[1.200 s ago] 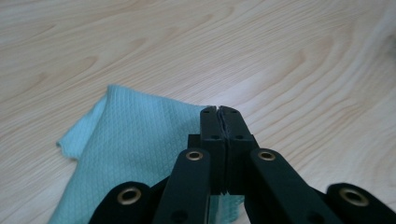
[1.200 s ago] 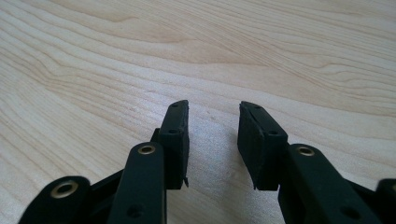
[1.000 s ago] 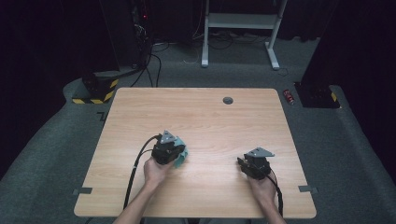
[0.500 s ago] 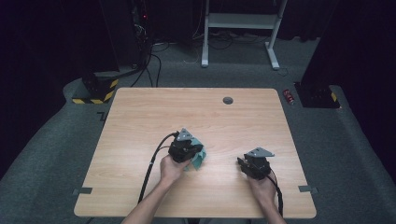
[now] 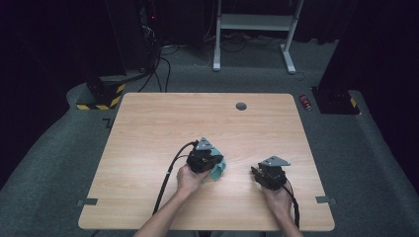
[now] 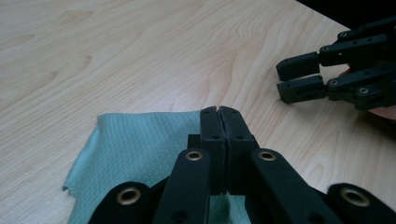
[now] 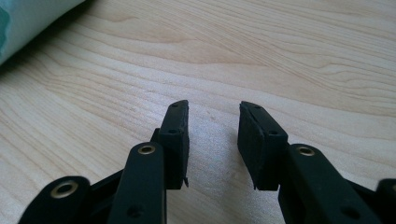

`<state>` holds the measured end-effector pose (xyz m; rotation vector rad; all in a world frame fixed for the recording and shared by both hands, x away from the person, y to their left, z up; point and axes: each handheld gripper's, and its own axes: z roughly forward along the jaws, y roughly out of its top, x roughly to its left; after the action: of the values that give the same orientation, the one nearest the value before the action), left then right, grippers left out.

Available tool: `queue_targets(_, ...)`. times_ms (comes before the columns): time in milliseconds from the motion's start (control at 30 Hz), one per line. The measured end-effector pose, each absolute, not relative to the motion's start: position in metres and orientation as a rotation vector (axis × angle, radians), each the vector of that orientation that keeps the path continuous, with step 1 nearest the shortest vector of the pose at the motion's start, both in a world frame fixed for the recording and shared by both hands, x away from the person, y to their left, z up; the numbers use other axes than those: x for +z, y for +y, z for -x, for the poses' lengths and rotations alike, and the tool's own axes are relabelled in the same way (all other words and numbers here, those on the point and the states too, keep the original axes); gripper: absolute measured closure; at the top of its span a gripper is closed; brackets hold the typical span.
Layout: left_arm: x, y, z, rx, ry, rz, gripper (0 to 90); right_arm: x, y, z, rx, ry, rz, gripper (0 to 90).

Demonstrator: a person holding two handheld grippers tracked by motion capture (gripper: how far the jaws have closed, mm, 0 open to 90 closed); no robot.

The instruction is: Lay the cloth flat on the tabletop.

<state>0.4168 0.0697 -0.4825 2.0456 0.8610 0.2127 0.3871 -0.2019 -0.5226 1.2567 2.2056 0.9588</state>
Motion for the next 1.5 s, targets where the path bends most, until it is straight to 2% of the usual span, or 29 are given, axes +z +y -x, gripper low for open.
queue_targets(200, -0.486, 0.064, -0.415, 0.228, 0.857, -2.073, 86.6, -0.523, -0.202, -0.387, 0.959, 2.206, -1.257, 63.7)
queue_targets(333, -0.486, 0.064, -0.412, 0.241, 0.843, -2.121, 80.3, -0.523, -0.203, -0.388, 0.964, 2.211, -1.257, 63.6)
queue_targets(567, -0.48, 0.069, -0.404, 0.265, 0.848, -2.113, 71.0, -0.522, -0.203, -0.389, 0.964, 2.218, -1.252, 63.9)
queue_targets(900, -0.472, 0.107, -0.378, 0.313, 0.923, -2.054, 60.2, -0.506, -0.181, -0.383, 1.061, 2.288, -1.12, 65.2)
queue_targets(1000, -0.474, 0.119, -0.368, 0.364, 0.963, -2.054, 51.7, -0.499, -0.164, -0.383, 1.106, 2.335, -1.051, 65.1)
queue_targets(1133, -0.48, 0.136, -0.359, 0.383, 1.031, -2.035, 47.4, -0.498, -0.149, -0.383, 1.128, 2.373, -1.003, 65.0)
queue_targets(1500, -0.498, 0.153, -0.339, 0.382, 1.142, -2.023, 46.3, -0.498, -0.114, -0.38, 1.15, 2.478, -0.846, 64.8)
